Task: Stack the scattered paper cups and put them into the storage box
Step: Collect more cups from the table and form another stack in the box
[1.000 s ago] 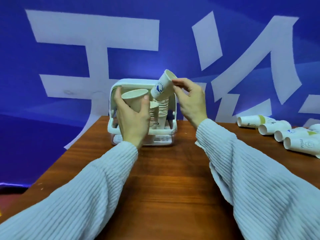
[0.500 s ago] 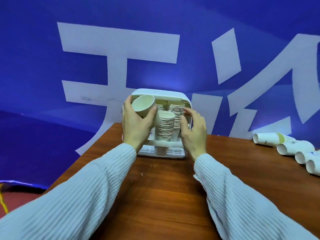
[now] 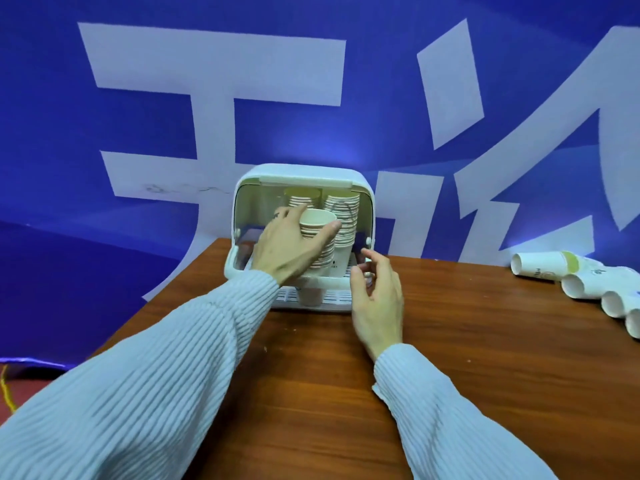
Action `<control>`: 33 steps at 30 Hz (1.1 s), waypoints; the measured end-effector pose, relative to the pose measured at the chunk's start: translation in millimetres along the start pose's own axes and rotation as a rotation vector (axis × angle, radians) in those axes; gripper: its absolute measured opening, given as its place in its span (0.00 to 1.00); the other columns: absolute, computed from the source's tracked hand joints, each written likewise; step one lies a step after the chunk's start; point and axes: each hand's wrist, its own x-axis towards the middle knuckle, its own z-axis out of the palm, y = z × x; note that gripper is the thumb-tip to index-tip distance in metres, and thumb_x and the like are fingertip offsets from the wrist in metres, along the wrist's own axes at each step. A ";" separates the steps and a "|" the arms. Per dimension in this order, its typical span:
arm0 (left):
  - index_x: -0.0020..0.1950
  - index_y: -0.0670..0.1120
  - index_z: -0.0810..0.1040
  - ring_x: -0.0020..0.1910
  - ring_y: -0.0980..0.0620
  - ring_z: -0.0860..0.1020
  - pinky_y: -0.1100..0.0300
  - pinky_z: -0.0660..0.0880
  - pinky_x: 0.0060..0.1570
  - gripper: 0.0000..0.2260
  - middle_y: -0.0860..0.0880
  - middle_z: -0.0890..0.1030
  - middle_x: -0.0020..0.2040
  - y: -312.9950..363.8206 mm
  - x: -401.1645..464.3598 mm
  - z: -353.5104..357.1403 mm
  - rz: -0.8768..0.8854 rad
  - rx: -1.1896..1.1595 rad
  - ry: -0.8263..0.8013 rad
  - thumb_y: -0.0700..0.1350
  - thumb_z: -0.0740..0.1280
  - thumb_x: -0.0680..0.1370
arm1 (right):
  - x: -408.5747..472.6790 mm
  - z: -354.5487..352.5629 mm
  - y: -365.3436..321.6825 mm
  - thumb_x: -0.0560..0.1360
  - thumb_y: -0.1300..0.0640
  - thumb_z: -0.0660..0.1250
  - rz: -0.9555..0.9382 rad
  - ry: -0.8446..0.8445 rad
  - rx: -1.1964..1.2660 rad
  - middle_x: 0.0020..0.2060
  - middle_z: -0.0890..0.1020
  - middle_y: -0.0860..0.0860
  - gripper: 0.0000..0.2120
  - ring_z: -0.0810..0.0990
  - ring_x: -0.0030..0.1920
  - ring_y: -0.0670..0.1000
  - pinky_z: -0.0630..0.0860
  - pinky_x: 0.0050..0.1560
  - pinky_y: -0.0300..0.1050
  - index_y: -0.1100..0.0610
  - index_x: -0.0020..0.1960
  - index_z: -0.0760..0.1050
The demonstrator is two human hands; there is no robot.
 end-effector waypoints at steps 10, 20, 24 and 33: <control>0.76 0.50 0.59 0.65 0.37 0.76 0.43 0.72 0.62 0.39 0.42 0.77 0.68 -36.0 24.0 -20.6 -0.232 0.022 0.156 0.59 0.74 0.72 | 0.2 -1.5 0.9 0.83 0.47 0.64 0.058 -0.010 -0.005 0.50 0.73 0.30 0.15 0.75 0.58 0.45 0.77 0.63 0.55 0.43 0.69 0.72; 0.74 0.43 0.58 0.62 0.32 0.77 0.39 0.74 0.58 0.37 0.36 0.77 0.65 -47.0 51.9 3.5 -0.293 0.077 0.233 0.53 0.76 0.76 | 2.7 1.5 5.5 0.83 0.46 0.64 0.038 -0.009 -0.021 0.50 0.73 0.29 0.13 0.76 0.58 0.43 0.78 0.61 0.57 0.35 0.66 0.68; 0.80 0.42 0.51 0.69 0.33 0.71 0.38 0.70 0.66 0.43 0.36 0.66 0.73 -47.7 58.4 16.2 -0.270 -0.036 0.240 0.48 0.74 0.75 | 3.9 3.5 9.4 0.83 0.46 0.65 0.034 -0.008 -0.021 0.51 0.74 0.31 0.14 0.76 0.58 0.44 0.78 0.61 0.56 0.36 0.66 0.69; 0.83 0.41 0.45 0.76 0.37 0.65 0.38 0.64 0.74 0.42 0.38 0.61 0.80 -45.8 46.4 15.8 -0.231 -0.043 0.191 0.42 0.69 0.77 | 5.4 3.1 8.5 0.83 0.46 0.64 0.015 -0.020 -0.064 0.50 0.76 0.34 0.15 0.74 0.57 0.42 0.75 0.64 0.55 0.44 0.68 0.74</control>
